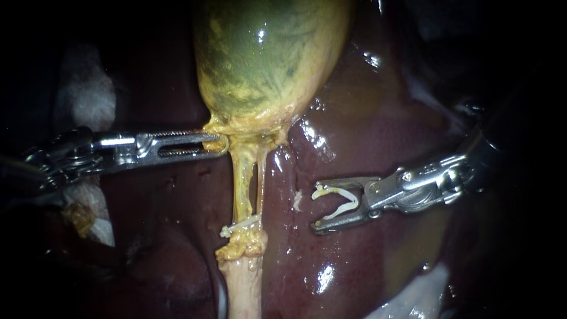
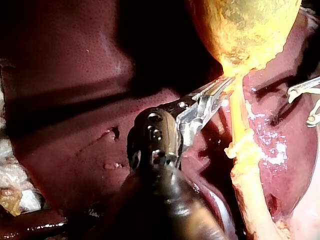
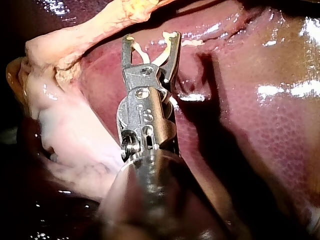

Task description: Clipping second clip left tube

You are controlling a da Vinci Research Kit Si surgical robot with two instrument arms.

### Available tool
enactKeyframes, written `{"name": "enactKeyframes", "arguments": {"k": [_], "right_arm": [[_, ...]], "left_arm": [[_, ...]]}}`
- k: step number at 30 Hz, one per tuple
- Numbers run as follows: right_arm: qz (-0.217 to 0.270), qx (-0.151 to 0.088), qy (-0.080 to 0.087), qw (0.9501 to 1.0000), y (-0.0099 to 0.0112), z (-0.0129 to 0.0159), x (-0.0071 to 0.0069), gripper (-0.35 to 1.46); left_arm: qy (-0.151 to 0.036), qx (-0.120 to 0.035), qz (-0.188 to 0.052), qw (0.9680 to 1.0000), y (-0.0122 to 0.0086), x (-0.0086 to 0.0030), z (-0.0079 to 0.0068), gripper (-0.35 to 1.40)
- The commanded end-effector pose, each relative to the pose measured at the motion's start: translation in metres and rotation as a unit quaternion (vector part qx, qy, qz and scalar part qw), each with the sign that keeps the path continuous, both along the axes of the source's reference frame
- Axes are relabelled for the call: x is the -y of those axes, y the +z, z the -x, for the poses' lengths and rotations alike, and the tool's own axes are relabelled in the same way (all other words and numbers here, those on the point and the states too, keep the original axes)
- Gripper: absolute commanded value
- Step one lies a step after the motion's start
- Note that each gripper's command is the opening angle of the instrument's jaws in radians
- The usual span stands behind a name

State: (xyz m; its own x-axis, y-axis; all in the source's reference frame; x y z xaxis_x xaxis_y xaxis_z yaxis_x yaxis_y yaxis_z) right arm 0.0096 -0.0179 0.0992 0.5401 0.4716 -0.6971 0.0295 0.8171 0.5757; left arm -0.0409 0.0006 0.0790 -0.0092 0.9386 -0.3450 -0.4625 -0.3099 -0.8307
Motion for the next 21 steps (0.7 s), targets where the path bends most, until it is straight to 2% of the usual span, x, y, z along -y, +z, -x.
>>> {"name": "enactKeyframes", "arguments": {"k": [1, 21], "right_arm": [[0.0, 0.0, 0.0, 1.0, 0.0, 0.0, 0.0, 0.6], [0.0, 0.0, 0.0, 1.0, -0.0001, -0.0002, 0.0001, 0.6]], "left_arm": [[0.0, 0.0, 0.0, 1.0, 0.0, 0.0, 0.0, -0.35], [0.0, 0.0, 0.0, 1.0, 0.0, 0.0001, 0.0001, -0.35]]}}
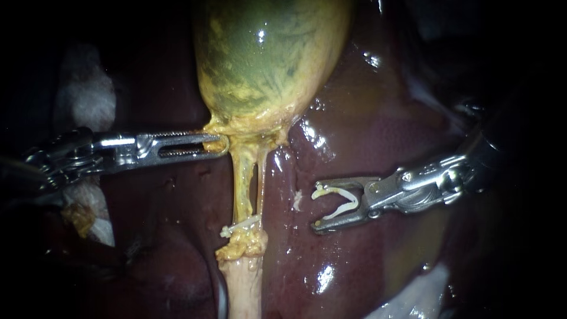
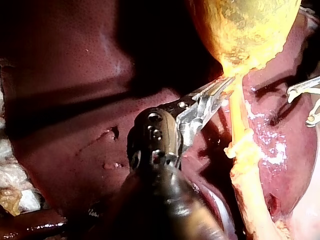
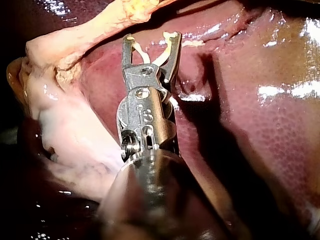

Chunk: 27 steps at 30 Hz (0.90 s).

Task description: Clipping second clip left tube

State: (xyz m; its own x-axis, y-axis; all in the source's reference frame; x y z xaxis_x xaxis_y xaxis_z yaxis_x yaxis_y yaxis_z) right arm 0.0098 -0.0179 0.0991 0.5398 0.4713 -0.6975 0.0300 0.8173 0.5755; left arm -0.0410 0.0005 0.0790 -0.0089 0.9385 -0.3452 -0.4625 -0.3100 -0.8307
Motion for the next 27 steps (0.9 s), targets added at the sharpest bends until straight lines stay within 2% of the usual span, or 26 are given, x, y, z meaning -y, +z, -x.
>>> {"name": "enactKeyframes", "arguments": {"k": [1, 7, 11, 16, 20, 22, 27], "right_arm": [[0.0, 0.001, 0.001, 1.0, 0.0, -0.0001, 0.0, 0.6], [-0.008, -0.007, 0.01, 0.9999, -0.0003, -0.0012, 0.0002, 0.6], [-0.039, -0.016, 0.038, 0.9984, -0.0006, -0.0025, 0.0004, 0.6], [-0.092, -0.021, 0.077, 0.9925, -0.0009, -0.0044, 0.0004, 0.6], [-0.128, -0.014, 0.095, 0.987, -0.0009, -0.0062, 0.0005, 0.6], [-0.15, -0.009, 0.1, 0.9837, -0.0009, -0.0074, 0.0005, 0.6], [-0.173, -0.003, 0.106, 0.9792, -0.0005, -0.0101, 0.0008, 0.6]], "left_arm": [[0.0, 0.0, 0.0, 1.0, -0.0001, 0.0, -0.0001, -0.35], [0.001, 0.002, -0.002, 1.0, -0.001, 0.0001, -0.0003, -0.35], [0.003, 0.002, -0.005, 1.0, -0.0022, 0.0002, -0.0006, -0.35], [0.008, -0.001, -0.009, 0.9999, -0.0031, 0.0001, -0.0011, -0.35], [0.011, -0.003, -0.011, 0.9999, -0.0033, 0.0002, -0.0012, -0.35], [0.011, -0.003, -0.011, 0.9999, -0.0033, 0.0002, -0.0012, -0.35], [0.011, -0.003, -0.011, 0.9999, -0.0034, 0.0003, -0.0012, -0.35]]}}
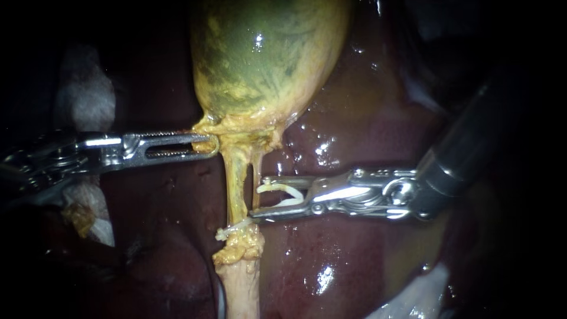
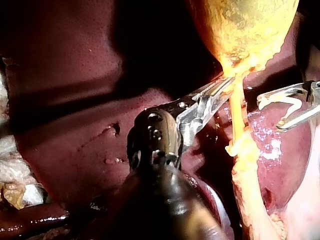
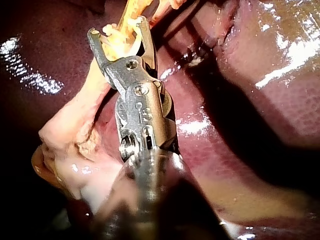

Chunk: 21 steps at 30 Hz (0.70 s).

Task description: Clipping second clip left tube

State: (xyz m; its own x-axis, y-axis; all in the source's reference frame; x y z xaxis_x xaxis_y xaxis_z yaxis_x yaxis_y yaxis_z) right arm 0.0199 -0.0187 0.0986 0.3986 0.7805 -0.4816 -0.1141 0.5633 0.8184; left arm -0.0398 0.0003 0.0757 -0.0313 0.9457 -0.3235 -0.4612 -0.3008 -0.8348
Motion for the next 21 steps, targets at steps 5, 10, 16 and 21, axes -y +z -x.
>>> {"name": "enactKeyframes", "arguments": {"k": [5, 10, 16, 21], "right_arm": [[-0.014, 0.004, 0.004, 0.9999, 0.0011, -0.0017, 0.0003, 0.59], [-0.019, 0.008, 0.01, 0.9997, 0.0033, -0.0026, 0.001, 0.59], [-0.024, 0.01, 0.012, 0.9996, 0.0054, -0.0016, 0.0017, 0.58], [-0.028, 0.01, 0.012, 0.9995, 0.0061, -0.0008, 0.0018, 0.57]], "left_arm": [[0.0, 0.0, 0.0, 1.0, -0.0001, 0.0001, 0.0001, -0.35], [0.0, 0.0, 0.0, 1.0, -0.0002, 0.0001, 0.0001, -0.35], [0.0, 0.0, 0.0, 1.0, -0.0003, 0.0002, 0.0002, -0.35], [0.0, 0.0, 0.0, 1.0, -0.0004, 0.0002, 0.0002, -0.35]]}}
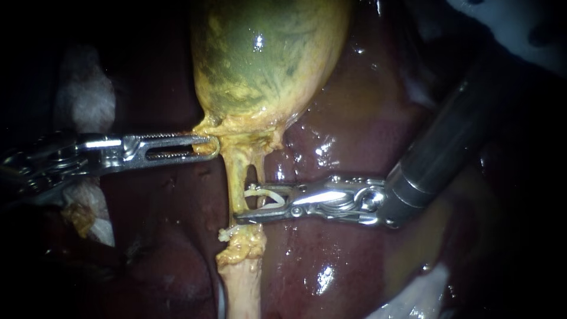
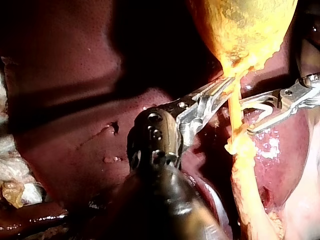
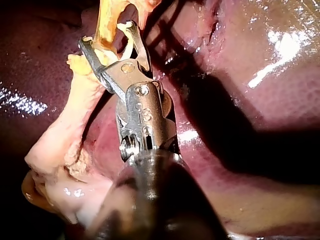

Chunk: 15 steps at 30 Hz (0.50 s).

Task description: Clipping second clip left tube

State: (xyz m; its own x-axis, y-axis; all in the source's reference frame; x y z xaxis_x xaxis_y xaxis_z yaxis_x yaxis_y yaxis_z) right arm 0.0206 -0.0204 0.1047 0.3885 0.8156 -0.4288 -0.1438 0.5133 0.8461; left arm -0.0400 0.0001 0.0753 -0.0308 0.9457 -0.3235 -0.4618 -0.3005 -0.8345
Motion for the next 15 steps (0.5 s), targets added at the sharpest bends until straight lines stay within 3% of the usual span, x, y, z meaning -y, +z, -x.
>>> {"name": "enactKeyframes", "arguments": {"k": [1, 12, 15], "right_arm": [[0.0, 0.0, 0.0, 1.0, 0.0, 0.0, 0.0, 0.56], [-0.016, 0.006, 0.012, 0.9998, -0.0001, -0.0021, 0.0002, 0.55], [-0.015, 0.02, 0.006, 0.9997, -0.0002, -0.0029, 0.0002, 0.54]], "left_arm": [[0.0, 0.0, 0.0, 1.0, 0.0, 0.0, 0.0, -0.35], [-0.001, 0.0, 0.0, 1.0, 0.0, 0.0, 0.0002, -0.35], [-0.001, 0.0, 0.0, 1.0, -0.0001, 0.0, 0.0002, -0.35]]}}
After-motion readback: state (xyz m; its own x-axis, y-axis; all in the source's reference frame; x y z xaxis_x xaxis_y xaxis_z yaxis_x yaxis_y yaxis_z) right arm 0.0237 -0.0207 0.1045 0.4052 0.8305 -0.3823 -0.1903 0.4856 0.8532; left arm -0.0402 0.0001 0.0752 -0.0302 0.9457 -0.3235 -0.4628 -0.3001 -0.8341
